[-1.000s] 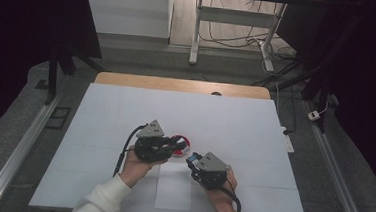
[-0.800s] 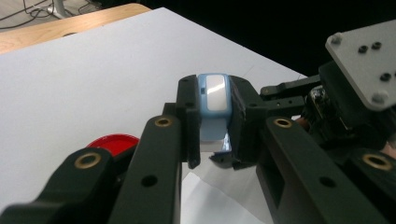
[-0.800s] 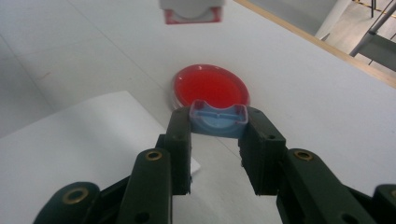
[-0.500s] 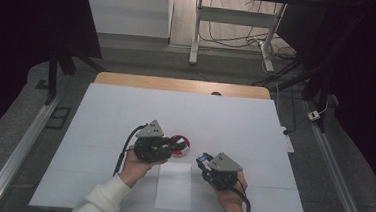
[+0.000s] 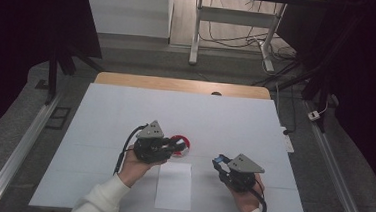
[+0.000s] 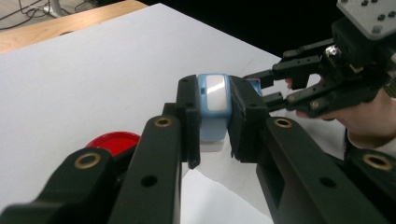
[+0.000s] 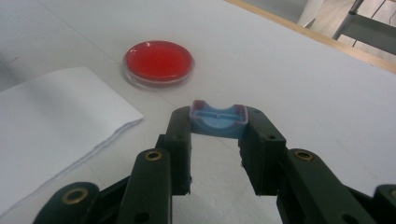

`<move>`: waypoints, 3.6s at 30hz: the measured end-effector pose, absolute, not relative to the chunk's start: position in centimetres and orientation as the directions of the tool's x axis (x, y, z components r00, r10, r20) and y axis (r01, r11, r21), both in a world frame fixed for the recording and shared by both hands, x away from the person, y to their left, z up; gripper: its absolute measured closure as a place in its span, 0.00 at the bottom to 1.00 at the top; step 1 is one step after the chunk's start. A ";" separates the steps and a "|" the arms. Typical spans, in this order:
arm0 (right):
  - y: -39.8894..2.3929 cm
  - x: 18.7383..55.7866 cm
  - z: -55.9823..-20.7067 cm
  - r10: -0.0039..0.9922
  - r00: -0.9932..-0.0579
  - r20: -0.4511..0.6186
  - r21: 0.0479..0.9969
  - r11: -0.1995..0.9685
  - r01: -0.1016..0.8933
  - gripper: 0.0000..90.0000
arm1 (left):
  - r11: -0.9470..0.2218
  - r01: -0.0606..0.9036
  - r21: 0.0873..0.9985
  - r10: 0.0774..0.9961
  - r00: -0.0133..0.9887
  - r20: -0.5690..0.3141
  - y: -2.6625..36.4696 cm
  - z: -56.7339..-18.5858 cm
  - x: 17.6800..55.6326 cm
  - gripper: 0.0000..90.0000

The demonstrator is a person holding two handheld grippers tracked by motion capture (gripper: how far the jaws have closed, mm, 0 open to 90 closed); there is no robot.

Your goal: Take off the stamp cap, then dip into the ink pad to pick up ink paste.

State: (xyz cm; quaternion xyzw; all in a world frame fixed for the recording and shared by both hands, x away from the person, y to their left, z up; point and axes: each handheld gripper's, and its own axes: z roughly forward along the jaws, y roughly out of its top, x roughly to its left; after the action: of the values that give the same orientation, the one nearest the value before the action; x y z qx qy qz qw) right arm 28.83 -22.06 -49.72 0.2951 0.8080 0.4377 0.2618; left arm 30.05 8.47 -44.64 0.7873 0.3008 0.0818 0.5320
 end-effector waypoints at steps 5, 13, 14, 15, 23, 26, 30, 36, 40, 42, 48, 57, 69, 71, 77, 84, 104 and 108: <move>-24.0 28.7 -49.7 0.724 -0.671 -0.161 0.862 0.435 0.262 0.72 | -0.260 0.382 0.887 0.567 0.804 -0.180 8.6 -44.7 30.2 0.83; -26.5 28.2 -49.5 0.739 -0.648 -0.182 0.860 0.439 0.259 0.72 | -0.269 0.373 0.888 0.586 0.795 -0.157 8.8 -44.5 30.1 0.83; -26.7 28.2 -49.5 0.740 -0.648 -0.180 0.861 0.437 0.260 0.72 | -0.271 0.372 0.888 0.587 0.795 -0.154 8.8 -44.5 30.2 0.83; -27.0 28.2 -49.5 0.740 -0.649 -0.176 0.862 0.434 0.262 0.72 | -0.273 0.371 0.888 0.590 0.794 -0.150 8.8 -44.5 30.2 0.84; -27.8 28.2 -49.8 0.737 -0.654 -0.170 0.854 0.442 0.276 0.72 | -0.274 0.374 0.886 0.595 0.790 -0.149 8.8 -44.6 30.6 0.83; -27.9 28.1 -49.7 0.742 -0.649 -0.169 0.851 0.443 0.283 0.72 | -0.276 0.375 0.885 0.591 0.793 -0.151 8.6 -44.7 30.8 0.83; -28.0 28.1 -49.8 0.742 -0.652 -0.156 0.854 0.433 0.287 0.72 | -0.285 0.374 0.883 0.588 0.795 -0.147 8.5 -44.8 31.0 0.83; -27.9 28.1 -49.7 0.739 -0.656 -0.154 0.853 0.435 0.290 0.72 | -0.288 0.383 0.878 0.603 0.784 -0.145 8.7 -45.1 31.5 0.83; -27.9 28.2 -49.8 0.734 -0.661 -0.158 0.852 0.439 0.284 0.72 | -0.291 0.391 0.873 0.614 0.777 -0.143 8.8 -45.4 32.0 0.83; -27.9 28.1 -49.8 0.738 -0.656 -0.159 0.850 0.440 0.290 0.72 | -0.296 0.398 0.868 0.617 0.773 -0.144 8.9 -45.6 32.4 0.83; -27.9 28.2 -49.8 0.735 -0.660 -0.158 0.849 0.443 0.289 0.72 | -0.311 0.409 0.858 0.631 0.764 -0.135 9.0 -46.3 33.3 0.83; -27.8 28.2 -49.9 0.733 -0.662 -0.157 0.846 0.446 0.293 0.72 | -0.341 0.420 0.841 0.641 0.758 -0.118 8.8 -46.8 34.7 0.83; -27.8 28.3 -50.0 0.732 -0.664 -0.155 0.848 0.443 0.290 0.72 | -0.391 0.422 0.818 0.656 0.751 -0.074 7.7 -47.3 36.5 0.83; -27.7 28.3 -50.0 0.732 -0.664 -0.154 0.847 0.444 0.293 0.72 | -0.395 0.430 0.812 0.660 0.748 -0.075 7.8 -47.5 36.6 0.83; -27.7 28.3 -50.1 0.729 -0.666 -0.157 0.845 0.448 0.292 0.72 | -0.398 0.452 0.799 0.664 0.742 -0.090 7.9 -48.1 37.2 0.83; -27.7 28.3 -50.1 0.732 -0.663 -0.155 0.843 0.448 0.297 0.72 | -0.410 0.485 0.773 0.680 0.727 -0.096 7.9 -49.0 38.0 0.83; -27.7 28.3 -50.1 0.732 -0.662 -0.162 0.841 0.453 0.295 0.72 | -0.440 0.491 0.752 0.668 0.738 -0.092 7.3 -49.6 38.2 0.83; -27.6 28.3 -50.1 0.731 -0.663 -0.161 0.842 0.453 0.295 0.72 | -0.439 0.492 0.752 0.670 0.737 -0.092 7.2 -49.7 38.2 0.83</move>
State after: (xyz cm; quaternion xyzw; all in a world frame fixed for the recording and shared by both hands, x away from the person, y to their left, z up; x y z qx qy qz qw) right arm 28.27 -27.64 -50.09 0.3163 0.8110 0.4166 0.2620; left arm 38.25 7.21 -49.67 0.8409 0.3454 0.1106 0.4017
